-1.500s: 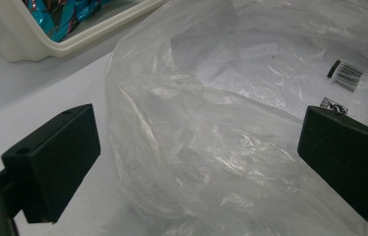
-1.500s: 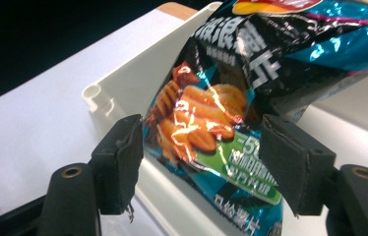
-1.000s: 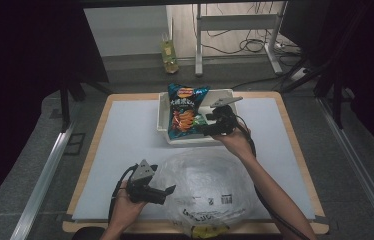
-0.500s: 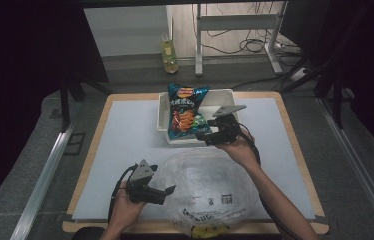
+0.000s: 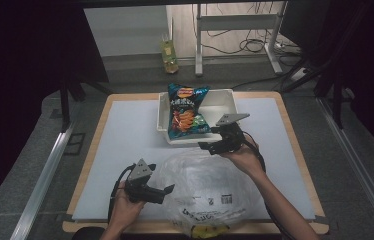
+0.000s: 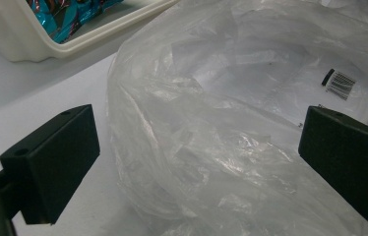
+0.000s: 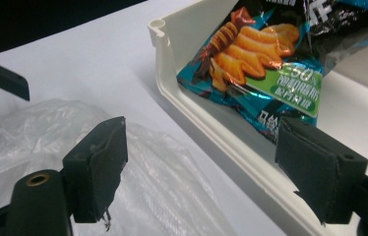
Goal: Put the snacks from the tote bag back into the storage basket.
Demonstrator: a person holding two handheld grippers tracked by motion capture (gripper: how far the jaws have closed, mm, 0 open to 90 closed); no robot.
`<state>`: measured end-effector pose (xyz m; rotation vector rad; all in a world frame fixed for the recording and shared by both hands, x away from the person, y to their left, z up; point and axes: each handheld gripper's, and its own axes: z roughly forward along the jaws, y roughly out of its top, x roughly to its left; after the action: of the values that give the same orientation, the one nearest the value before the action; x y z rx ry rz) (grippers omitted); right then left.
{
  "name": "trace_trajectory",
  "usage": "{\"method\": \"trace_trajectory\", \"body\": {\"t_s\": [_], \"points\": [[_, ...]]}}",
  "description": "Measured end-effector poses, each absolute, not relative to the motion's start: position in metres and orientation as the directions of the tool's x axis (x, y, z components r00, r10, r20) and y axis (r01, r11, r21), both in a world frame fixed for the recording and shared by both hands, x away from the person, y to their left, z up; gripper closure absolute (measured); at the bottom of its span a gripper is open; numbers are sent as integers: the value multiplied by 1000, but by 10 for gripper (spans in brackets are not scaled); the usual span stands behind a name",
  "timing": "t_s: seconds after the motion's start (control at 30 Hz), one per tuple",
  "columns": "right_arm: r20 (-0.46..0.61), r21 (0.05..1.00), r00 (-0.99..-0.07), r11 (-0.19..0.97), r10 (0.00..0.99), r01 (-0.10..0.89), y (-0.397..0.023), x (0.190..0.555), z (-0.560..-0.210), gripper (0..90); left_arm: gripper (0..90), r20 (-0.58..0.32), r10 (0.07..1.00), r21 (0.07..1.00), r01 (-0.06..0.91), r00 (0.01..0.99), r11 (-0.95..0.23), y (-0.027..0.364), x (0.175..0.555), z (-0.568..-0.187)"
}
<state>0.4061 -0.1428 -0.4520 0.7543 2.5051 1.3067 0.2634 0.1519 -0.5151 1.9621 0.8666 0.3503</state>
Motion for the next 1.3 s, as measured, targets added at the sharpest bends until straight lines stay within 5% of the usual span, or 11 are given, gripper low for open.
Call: {"method": "trace_trajectory", "body": {"t_s": [1.3], "points": [[52,792,-849,496,526,356,-173,358,-469,127,10,-107,731,842,452,674,-294,159,265,-517]]}}
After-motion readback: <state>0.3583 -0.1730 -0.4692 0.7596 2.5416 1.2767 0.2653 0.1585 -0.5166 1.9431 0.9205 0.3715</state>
